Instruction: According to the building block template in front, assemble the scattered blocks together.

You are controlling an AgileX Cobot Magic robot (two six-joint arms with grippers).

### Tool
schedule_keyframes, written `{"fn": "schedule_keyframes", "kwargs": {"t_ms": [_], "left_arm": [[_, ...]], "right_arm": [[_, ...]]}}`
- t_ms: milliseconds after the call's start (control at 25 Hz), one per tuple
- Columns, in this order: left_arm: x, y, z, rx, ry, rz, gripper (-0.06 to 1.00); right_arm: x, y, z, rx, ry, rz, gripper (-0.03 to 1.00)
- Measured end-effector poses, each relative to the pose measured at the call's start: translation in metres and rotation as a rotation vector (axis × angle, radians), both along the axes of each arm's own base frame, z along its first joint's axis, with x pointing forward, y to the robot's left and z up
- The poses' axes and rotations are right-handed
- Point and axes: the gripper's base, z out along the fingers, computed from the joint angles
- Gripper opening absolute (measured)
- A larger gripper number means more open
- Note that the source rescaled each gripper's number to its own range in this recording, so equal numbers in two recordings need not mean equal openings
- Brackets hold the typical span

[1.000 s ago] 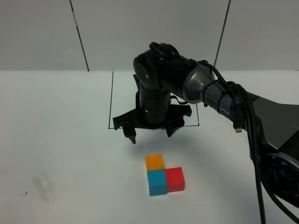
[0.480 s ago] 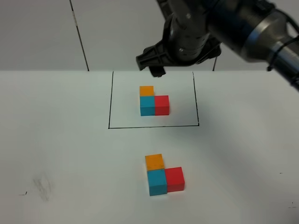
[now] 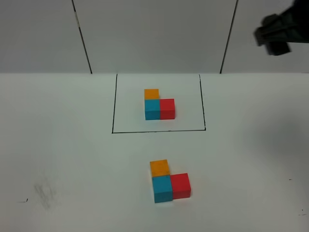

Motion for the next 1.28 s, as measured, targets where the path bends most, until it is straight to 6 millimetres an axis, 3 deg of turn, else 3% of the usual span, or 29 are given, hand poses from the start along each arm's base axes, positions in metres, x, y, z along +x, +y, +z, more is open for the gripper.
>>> {"fn": "schedule_keyframes", "kwargs": {"t_ms": [160,280,480,680,880,1280], "left_arm": [[0.000,0.000,0.000,0.000,0.000,0.000,0.82],[0.000,0.000,0.000,0.000,0.000,0.000,0.82],[0.000,0.000,0.000,0.000,0.000,0.000,0.82],[0.000,0.000,0.000,0.000,0.000,0.000,0.82],[0.000,0.000,0.000,0.000,0.000,0.000,0.82],[0.000,0.000,0.000,0.000,0.000,0.000,0.82]], "right_arm": [[-0.053,-0.047,0.014,-0.016,-0.043,-0.059,0.77],[-0.098,-0.070,0.017,-0.015,-0.086,-0.100,0.77],[-0.183,-0.088,0.016,0.027,-0.205,-0.116,0.77],[-0.244,-0.096,-0.004,0.087,-0.290,-0.105,0.77],[-0.275,-0.098,-0.033,0.139,-0.312,-0.092,0.77],[-0.301,-0.097,-0.113,0.195,-0.275,-0.058,0.77]]}}
